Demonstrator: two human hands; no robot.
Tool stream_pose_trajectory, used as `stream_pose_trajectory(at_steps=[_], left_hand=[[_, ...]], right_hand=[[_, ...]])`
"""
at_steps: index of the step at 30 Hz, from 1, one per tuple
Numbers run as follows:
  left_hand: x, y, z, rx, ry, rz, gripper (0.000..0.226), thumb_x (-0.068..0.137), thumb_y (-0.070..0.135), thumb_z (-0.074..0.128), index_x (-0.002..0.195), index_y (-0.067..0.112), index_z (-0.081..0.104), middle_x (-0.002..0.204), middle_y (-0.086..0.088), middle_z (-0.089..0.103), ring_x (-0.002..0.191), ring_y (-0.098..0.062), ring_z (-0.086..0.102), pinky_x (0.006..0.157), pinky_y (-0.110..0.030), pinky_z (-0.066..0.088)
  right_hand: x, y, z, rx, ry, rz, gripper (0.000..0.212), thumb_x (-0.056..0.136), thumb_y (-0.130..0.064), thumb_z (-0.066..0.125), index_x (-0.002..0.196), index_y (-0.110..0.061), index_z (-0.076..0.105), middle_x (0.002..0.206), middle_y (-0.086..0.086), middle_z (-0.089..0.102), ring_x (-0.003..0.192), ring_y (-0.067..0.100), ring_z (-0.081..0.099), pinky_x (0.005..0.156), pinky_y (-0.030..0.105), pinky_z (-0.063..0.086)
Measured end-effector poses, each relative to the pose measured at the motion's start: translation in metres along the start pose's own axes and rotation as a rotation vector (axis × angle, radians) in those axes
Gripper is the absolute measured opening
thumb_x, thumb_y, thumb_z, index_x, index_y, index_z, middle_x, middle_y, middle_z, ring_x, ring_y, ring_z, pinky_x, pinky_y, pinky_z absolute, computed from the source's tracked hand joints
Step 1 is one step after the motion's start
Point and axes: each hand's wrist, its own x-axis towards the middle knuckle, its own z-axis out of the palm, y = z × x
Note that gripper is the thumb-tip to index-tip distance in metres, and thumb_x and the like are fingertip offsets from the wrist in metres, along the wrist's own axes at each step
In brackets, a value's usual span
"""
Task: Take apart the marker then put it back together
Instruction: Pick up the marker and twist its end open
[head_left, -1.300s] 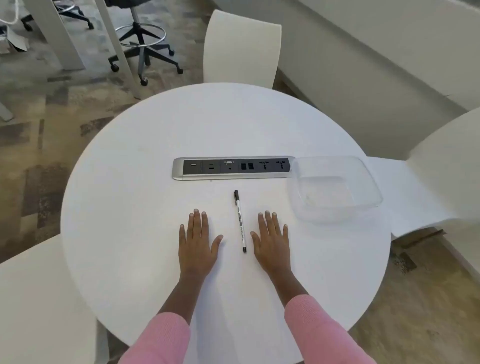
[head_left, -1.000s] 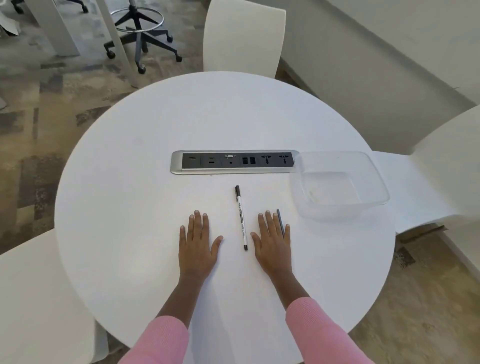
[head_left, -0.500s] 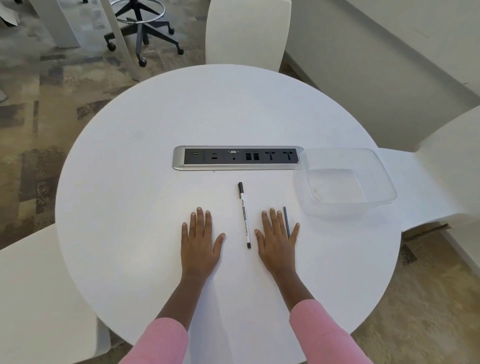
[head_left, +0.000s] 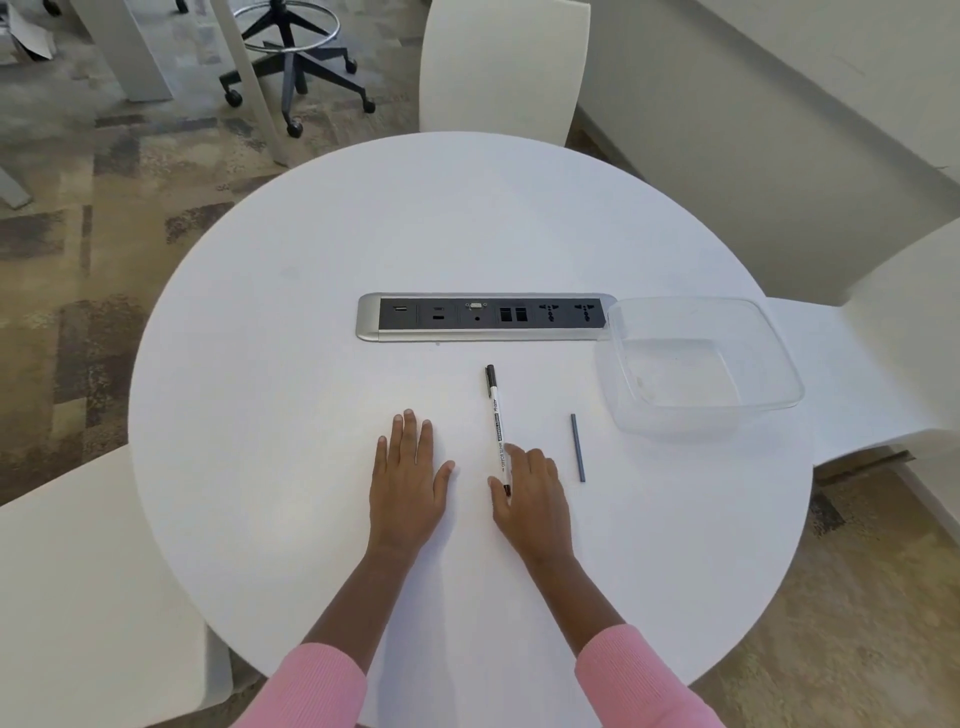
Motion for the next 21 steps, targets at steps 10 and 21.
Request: stream_pose_trajectory(at_steps=[10, 21], left_hand=[[0.005, 0.023, -0.014, -0.429, 0.104, -0.14, 0.03, 0.094, 0.02, 0.047, 0.118, 0.006, 0.058, 0.127, -0.011, 0.059, 0.128, -0.026, 0.043, 0.097, -0.032, 0.04], [0.022, 0.042, -0.048, -1.733, -0.249, -0.513, 0.013, 0.092, 0.009, 0.05, 0.095, 0.012, 0.062, 0.089, -0.006, 0.065, 0.072, -0.014, 0.065, 0.061, -0.017, 0.056]], right_hand=[[0.012, -0.007, -0.025, 0.497, 0.018, 0.324, 0.023, 0.086, -0.008, 0.051, 0.105, -0.007, 0.064, 0.104, 0.013, 0.065, 0.084, 0.018, 0.058, 0.074, 0.022, 0.044], [0.015, -0.009, -0.061, 0.636, -0.038, 0.159, 0.018, 0.086, -0.006, 0.055, 0.097, -0.014, 0.068, 0.091, -0.002, 0.061, 0.078, 0.006, 0.055, 0.063, 0.0, 0.04]])
